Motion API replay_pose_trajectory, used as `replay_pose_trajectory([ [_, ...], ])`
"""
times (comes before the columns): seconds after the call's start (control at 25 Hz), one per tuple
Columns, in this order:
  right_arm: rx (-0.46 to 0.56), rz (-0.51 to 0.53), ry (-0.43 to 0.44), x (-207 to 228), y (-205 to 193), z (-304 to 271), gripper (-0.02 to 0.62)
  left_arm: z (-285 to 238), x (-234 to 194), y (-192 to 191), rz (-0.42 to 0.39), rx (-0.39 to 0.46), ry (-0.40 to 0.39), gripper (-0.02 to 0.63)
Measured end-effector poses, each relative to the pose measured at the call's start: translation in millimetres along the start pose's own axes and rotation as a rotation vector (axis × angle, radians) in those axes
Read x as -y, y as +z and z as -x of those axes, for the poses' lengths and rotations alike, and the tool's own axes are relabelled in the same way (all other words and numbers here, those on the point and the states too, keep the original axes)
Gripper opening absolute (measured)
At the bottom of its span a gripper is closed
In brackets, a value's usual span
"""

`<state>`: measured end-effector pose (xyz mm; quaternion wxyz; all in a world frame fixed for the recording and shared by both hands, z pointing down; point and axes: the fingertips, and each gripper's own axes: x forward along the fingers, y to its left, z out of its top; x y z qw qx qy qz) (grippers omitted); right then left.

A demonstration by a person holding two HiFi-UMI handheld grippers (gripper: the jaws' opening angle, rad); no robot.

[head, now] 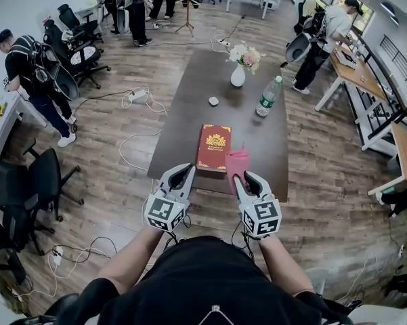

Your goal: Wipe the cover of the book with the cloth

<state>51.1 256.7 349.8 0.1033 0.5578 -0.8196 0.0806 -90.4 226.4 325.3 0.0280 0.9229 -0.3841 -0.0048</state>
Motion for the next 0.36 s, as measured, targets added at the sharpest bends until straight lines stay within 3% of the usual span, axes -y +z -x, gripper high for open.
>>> replay_pose_trajectory([
  [0.36, -0.003, 0.002, 0.046, 15, -4, -1, 0.092, -12, 10, -3, -0.008, -0.011, 0.04, -0.005],
])
